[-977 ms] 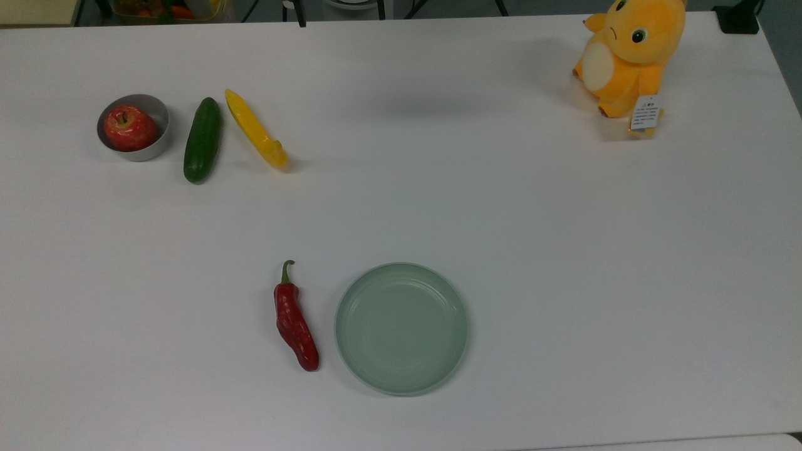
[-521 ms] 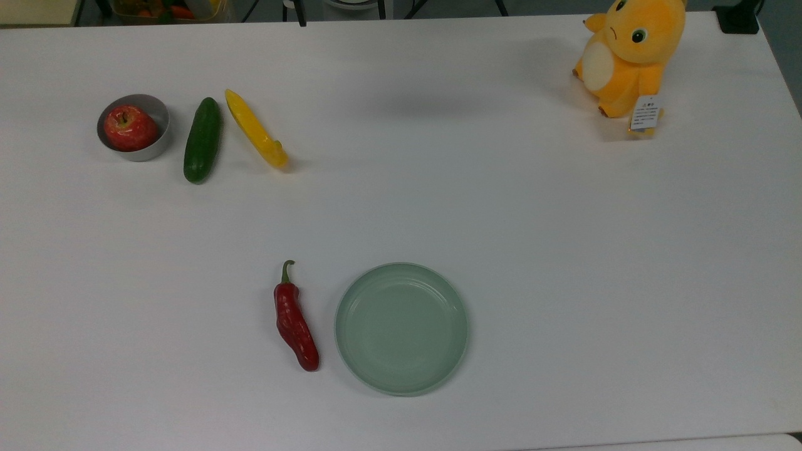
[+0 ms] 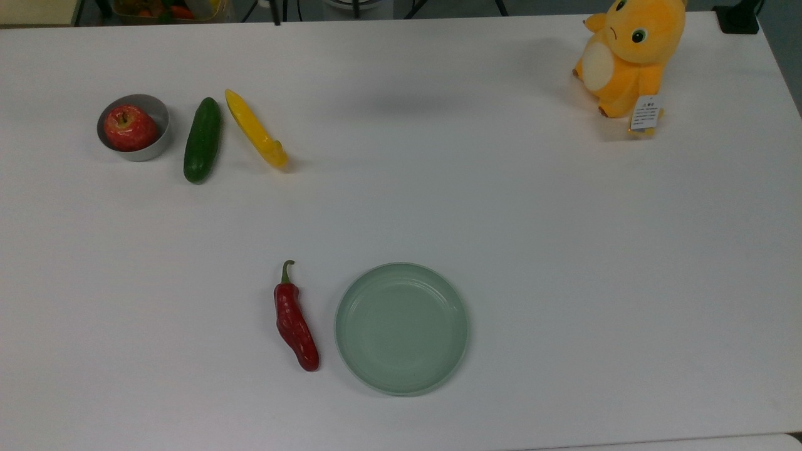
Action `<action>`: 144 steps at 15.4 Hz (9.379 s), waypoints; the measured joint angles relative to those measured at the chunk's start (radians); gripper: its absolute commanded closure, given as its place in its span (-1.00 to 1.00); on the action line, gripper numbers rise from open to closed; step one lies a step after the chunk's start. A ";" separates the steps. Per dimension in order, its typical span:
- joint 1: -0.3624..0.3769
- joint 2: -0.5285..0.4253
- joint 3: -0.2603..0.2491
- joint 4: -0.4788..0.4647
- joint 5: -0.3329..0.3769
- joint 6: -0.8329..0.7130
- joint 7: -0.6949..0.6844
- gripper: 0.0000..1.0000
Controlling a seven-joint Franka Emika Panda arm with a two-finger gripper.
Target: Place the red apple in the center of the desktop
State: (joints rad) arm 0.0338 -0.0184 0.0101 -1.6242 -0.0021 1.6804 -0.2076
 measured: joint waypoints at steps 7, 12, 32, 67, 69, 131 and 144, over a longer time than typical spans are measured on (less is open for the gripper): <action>-0.154 0.044 -0.075 -0.026 -0.022 0.036 -0.519 -1.00; -0.165 0.106 -0.205 -0.131 -0.022 0.228 -0.700 -1.00; -0.217 0.335 -0.272 -0.266 -0.120 0.575 -0.769 -1.00; -0.065 0.029 -0.255 -0.083 -0.063 0.063 -0.477 0.30; -0.065 -0.011 -0.243 -0.051 0.001 -0.050 -0.440 0.30; 0.121 -0.055 -0.055 -0.033 0.000 -0.116 0.279 -1.00; 0.061 -0.037 -0.053 -0.036 0.029 0.001 0.162 -1.00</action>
State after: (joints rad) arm 0.0945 -0.0558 -0.0432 -1.6601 0.0268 1.6814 -0.0460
